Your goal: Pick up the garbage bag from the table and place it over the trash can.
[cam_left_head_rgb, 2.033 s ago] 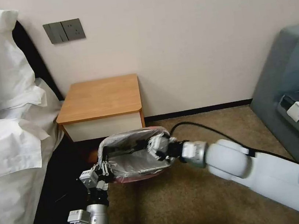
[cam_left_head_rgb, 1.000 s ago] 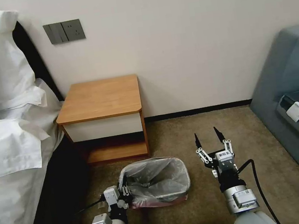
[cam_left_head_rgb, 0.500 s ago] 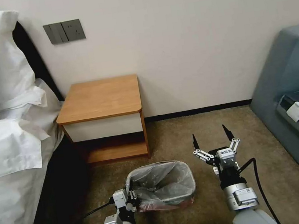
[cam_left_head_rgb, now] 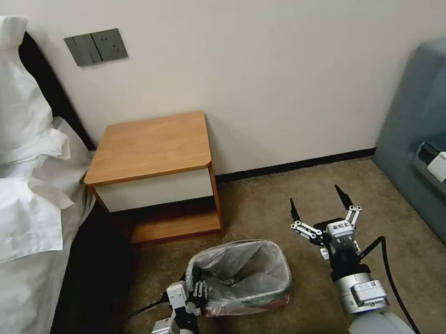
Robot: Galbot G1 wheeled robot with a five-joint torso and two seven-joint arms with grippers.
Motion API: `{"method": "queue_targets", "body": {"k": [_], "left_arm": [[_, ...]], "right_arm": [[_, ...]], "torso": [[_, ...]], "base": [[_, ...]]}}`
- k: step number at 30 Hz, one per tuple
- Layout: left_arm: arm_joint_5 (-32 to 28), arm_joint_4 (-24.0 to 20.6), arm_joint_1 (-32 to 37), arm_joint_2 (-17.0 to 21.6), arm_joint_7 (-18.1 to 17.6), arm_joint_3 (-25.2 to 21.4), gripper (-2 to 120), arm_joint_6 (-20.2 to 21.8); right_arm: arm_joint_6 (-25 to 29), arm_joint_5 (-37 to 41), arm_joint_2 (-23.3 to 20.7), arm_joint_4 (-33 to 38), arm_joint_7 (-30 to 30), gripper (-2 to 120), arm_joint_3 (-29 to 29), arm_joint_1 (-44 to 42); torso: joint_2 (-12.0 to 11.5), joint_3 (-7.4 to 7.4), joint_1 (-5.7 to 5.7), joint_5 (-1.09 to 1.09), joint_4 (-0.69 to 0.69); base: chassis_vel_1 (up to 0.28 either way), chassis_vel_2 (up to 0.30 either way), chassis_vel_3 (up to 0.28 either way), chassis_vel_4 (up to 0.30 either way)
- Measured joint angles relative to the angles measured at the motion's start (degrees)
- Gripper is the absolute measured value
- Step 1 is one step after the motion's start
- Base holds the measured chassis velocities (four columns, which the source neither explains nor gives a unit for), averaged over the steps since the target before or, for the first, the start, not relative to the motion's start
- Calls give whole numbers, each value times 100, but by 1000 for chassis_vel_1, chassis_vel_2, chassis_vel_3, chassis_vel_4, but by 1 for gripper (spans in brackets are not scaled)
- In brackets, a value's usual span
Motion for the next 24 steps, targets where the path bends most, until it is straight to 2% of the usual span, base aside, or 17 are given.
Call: {"method": "queue_targets", "body": {"k": [2,3,6,7,10,18,21,24], "left_arm": [[0,-81,24,29,1,-24,74,6],[0,-81,24,29,1,-24,74,6],[0,-182,42,54,6,-76,88,7],[0,-182,42,54,6,-76,88,7],[-1,-269,58,65,16,-134,99,4],[-38,-474,82,67,23,-267,100,-73],[-5,-559,95,111,225,-408,100,-225],[349,-527,107,232,635,-733,100,-946]], "right_arm": [[0,-19,27,2,3,100,-41,0],[0,-19,27,2,3,100,-41,0],[2,-63,80,1,7,100,-118,6],[2,-63,80,1,7,100,-118,6],[8,-99,120,-17,10,100,-177,-5],[26,-124,156,-1,16,100,-207,-54],[34,-124,202,5,29,100,-185,-106],[126,-125,345,-92,71,100,-75,-291]], "torso": [[0,0,0,0,0],[0,0,0,0,0],[0,0,0,1,0],[0,0,0,1,0],[0,0,0,1,0],[0,0,0,1,0],[0,0,0,1,0],[0,0,0,2,1]], "base": [[0,0,0,0],[0,0,0,0],[0,0,0,0],[0,0,0,0],[0,0,0,0],[0,0,0,0],[0,0,0,0],[0,0,0,0]]}}
